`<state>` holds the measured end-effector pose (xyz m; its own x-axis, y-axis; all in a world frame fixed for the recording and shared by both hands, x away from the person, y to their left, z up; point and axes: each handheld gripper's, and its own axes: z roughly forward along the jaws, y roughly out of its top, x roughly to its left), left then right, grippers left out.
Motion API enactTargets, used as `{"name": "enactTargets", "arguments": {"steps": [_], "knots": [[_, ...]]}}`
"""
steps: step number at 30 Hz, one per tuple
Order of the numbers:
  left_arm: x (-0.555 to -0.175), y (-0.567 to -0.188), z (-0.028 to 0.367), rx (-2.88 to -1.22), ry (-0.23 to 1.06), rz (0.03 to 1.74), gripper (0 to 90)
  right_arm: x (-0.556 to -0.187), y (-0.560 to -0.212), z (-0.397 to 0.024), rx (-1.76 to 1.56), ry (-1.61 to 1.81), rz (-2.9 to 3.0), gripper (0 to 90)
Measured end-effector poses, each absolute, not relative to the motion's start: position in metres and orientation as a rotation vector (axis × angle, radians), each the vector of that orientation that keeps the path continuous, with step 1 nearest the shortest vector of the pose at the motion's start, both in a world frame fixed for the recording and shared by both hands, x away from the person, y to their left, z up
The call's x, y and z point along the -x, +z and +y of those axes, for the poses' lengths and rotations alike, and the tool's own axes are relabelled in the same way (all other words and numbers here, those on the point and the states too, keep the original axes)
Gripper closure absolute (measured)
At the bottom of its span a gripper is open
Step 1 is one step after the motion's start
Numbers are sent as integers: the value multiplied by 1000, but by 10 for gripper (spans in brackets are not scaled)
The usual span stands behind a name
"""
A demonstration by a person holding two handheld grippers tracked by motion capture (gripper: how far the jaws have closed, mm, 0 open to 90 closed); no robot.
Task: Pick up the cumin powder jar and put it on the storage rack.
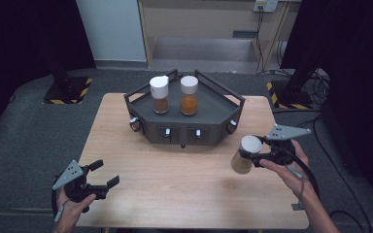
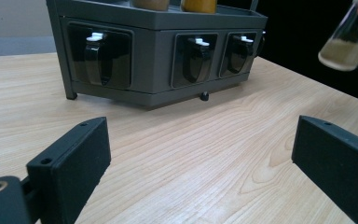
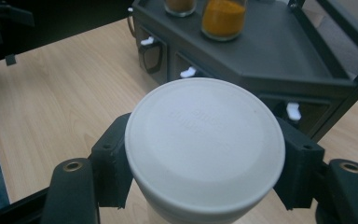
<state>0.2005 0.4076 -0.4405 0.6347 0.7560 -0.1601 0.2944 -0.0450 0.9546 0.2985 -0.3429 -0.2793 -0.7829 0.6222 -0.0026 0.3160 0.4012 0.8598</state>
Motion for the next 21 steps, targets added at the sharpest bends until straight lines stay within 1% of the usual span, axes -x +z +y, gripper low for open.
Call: {"name": "enactTargets", "arguments": {"steps": [7,21], "knots": [[-200,-441,408,-1624,466,887,32,-323,-250,-334,-810,1347,2341,340],[-201,-441,409,-1632,461,877,32,-376,-209,-303,-801,1338,2340,340]]}}
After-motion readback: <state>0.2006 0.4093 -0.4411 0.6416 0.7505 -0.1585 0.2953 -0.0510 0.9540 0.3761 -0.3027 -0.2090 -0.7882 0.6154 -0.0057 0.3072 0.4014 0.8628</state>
